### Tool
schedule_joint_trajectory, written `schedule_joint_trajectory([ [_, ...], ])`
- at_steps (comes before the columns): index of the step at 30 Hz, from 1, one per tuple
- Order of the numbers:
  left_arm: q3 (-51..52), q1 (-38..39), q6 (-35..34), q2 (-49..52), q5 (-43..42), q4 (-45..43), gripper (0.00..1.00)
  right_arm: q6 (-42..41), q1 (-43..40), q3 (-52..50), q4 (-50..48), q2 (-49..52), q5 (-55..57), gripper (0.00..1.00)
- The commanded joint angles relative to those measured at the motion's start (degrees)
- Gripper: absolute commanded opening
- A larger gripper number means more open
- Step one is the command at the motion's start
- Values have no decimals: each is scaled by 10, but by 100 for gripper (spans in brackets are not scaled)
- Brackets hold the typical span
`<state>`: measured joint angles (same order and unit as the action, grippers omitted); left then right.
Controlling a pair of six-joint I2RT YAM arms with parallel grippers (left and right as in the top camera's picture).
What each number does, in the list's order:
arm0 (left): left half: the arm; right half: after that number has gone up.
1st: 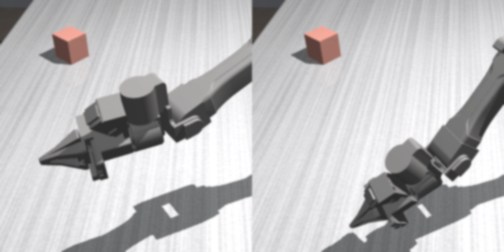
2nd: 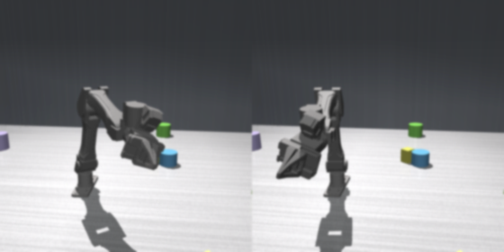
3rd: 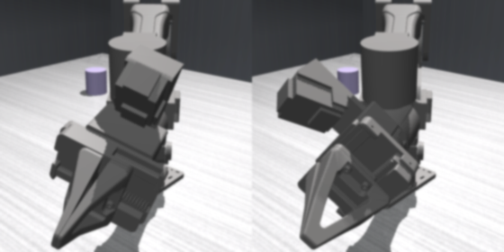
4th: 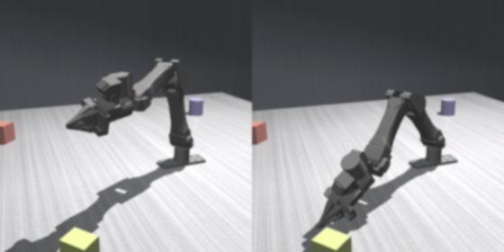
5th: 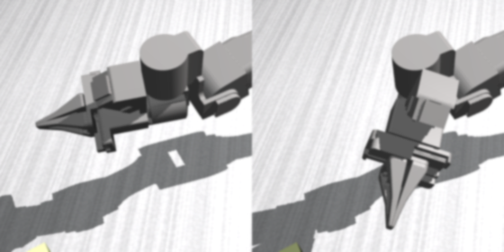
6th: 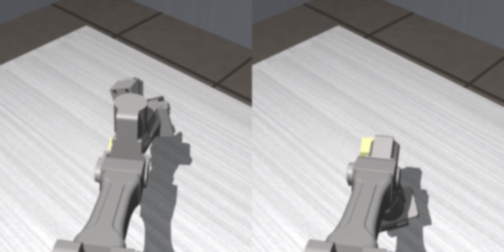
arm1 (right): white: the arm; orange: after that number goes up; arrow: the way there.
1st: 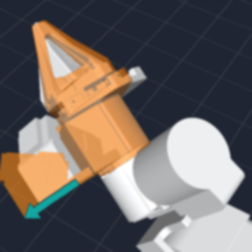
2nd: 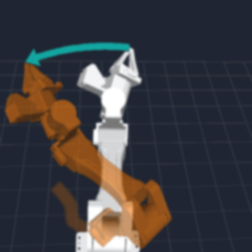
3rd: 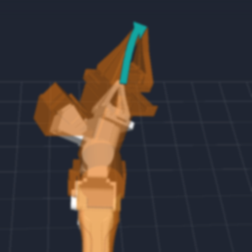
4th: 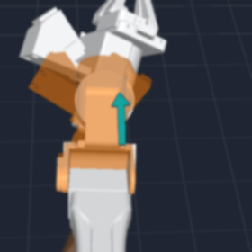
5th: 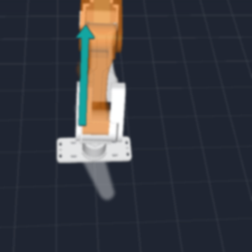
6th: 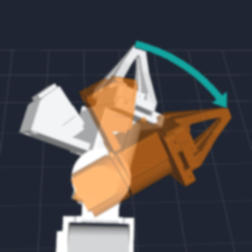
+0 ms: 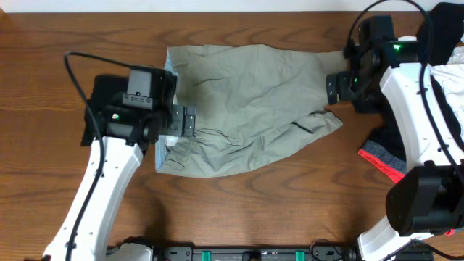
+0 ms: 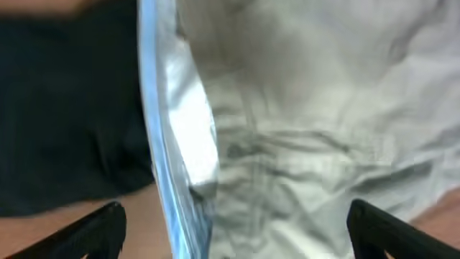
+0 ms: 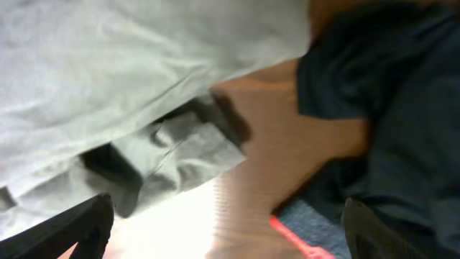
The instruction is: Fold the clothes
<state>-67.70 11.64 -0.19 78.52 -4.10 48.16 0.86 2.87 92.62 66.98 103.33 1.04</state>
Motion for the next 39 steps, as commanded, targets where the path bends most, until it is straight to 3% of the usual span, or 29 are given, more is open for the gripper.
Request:
schedule_joint_trajectory([
  [1, 7, -1, -8, 42, -6, 0, 98, 0, -1, -13, 2, -10, -26, 99],
  [7, 8, -1, -7, 141, -7, -45, 100, 0, -1, -16, 12, -10, -32, 99],
  [13, 8, -1, 8, 227, -13, -80, 92, 0, -1, -17, 20, -10, -32, 99],
  [21, 8, -1, 22, 292, -35, -98, 90, 0, -1, -17, 20, -10, -32, 99],
  [25, 8, -1, 32, 295, -99, -99, 79, 0, -1, -17, 20, -10, -32, 97],
  [26, 8, -1, 32, 295, -110, -99, 73, 0, -1, -17, 20, -10, -32, 96],
  [28, 8, -1, 31, 295, -120, -94, 56, 0, -1, -17, 20, -10, -32, 93],
  [32, 7, -1, 31, 294, -120, -84, 11, 0, -1, -17, 20, -10, -32, 88],
  [33, 7, -1, 31, 293, -120, -82, 6, 1, -1, -17, 20, -10, -32, 87],
  [39, -7, -9, 29, 237, -119, -75, 6, 0, -1, -17, 23, -10, -32, 78],
])
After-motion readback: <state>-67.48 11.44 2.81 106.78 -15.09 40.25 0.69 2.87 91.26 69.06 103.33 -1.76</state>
